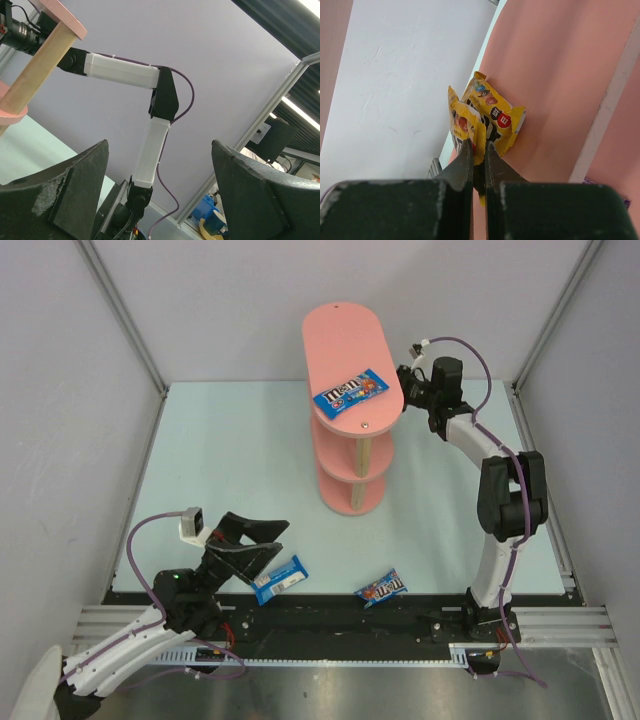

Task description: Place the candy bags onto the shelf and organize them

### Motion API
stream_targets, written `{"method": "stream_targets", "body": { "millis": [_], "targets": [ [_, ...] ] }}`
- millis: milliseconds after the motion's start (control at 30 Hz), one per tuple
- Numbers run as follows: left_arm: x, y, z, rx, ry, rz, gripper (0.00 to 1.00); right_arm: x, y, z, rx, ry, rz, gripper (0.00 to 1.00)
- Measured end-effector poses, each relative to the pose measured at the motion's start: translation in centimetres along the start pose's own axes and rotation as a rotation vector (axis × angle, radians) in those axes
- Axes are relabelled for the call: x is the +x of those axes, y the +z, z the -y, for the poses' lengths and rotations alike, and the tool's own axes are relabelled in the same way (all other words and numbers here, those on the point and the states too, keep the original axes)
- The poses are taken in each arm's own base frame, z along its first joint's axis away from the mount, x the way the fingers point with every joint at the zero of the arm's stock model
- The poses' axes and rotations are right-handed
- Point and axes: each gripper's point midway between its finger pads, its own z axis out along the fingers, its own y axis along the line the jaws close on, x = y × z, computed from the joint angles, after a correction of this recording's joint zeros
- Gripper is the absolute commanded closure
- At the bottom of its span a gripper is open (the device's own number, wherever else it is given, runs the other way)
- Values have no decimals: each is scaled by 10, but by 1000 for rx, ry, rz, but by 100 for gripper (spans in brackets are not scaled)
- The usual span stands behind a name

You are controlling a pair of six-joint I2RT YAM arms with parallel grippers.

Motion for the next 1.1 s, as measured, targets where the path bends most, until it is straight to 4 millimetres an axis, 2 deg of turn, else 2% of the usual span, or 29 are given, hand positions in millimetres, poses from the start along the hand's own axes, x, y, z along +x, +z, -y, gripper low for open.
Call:
{"method": "stream_targets", "body": {
  "millis": [267, 400, 667, 933, 1033, 1100],
  "targets": [
    [-1, 0, 1, 5, 0, 4, 12, -6, 4, 4, -32, -4, -23, 100],
    [-1, 0, 2, 6, 0, 4, 12, -17, 7, 5, -64, -17, -33, 100],
    [-2, -1, 3, 9, 1, 7, 12, -28, 2, 11, -97, -26, -46, 99],
    [-2, -1, 3, 11, 1, 7, 12, -35, -4, -2, -159, -19, -43, 98],
    [-2, -1, 3, 11, 1, 7, 12, -33, -7, -6, -170, -12, -40, 99],
    [-2, -1, 3, 11, 1, 7, 12, -24, -12, -6, -163, 11, -48, 100]
  ]
}}
